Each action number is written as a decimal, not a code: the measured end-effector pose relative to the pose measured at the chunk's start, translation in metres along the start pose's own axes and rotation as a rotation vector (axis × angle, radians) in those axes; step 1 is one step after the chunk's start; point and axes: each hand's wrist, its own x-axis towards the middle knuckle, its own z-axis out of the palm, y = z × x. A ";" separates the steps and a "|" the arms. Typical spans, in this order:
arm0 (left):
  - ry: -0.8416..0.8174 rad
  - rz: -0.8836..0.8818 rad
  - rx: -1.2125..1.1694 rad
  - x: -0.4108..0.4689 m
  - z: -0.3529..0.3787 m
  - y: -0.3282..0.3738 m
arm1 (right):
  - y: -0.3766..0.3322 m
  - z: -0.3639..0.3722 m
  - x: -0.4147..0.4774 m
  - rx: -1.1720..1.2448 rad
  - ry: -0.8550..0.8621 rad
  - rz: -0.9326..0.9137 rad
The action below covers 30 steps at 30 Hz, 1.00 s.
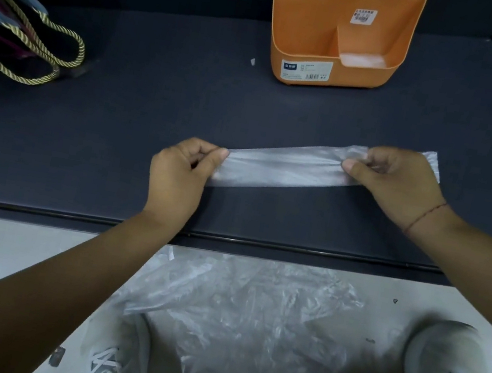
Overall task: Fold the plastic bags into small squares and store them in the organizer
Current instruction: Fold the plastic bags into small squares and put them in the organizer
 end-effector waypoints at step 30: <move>-0.476 0.637 0.936 -0.016 0.023 -0.023 | 0.018 0.023 -0.027 -0.874 -0.220 -0.323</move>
